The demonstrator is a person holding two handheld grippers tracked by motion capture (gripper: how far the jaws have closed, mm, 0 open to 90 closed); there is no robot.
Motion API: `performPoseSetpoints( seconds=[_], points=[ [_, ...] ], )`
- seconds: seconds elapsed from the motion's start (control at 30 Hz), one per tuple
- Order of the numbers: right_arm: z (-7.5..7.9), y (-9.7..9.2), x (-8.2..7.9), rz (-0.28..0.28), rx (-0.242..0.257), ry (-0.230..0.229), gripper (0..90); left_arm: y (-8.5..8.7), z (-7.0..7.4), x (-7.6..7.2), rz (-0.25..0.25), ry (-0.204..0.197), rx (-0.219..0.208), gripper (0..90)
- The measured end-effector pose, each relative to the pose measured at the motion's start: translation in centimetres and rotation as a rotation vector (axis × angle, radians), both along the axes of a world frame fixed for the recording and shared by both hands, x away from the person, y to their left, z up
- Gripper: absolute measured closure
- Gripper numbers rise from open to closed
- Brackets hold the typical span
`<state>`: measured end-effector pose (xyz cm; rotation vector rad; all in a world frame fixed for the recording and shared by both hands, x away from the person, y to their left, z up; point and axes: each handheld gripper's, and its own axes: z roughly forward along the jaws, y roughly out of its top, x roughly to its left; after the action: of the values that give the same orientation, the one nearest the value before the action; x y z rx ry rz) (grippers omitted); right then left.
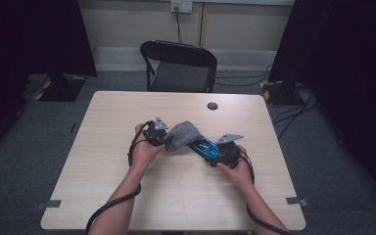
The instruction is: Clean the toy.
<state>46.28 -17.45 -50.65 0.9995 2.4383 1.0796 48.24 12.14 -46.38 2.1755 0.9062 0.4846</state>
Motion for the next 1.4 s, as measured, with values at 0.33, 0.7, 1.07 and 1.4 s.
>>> performPoseSetpoints(
  seconds=[0.33,0.7,1.07,1.4],
  points=[
    [0.0,0.0,0.0,0.000,0.000,0.000,23.5,1.3,-0.2,0.0,0.025,0.006,-0.005,73.2],
    [0.0,0.0,0.0,0.000,0.000,0.000,23.4,3.3,0.1,-0.5,0.061,-0.003,-0.015,73.3],
    [0.0,0.0,0.0,0.001,0.000,0.000,23.3,5.7,-0.2,-1.9,0.079,-0.002,-0.012,73.2],
    [0.0,0.0,0.1,0.006,-0.003,0.006,18.7,8.2,0.0,-3.6,0.082,0.000,-0.043,73.2]
  ],
)
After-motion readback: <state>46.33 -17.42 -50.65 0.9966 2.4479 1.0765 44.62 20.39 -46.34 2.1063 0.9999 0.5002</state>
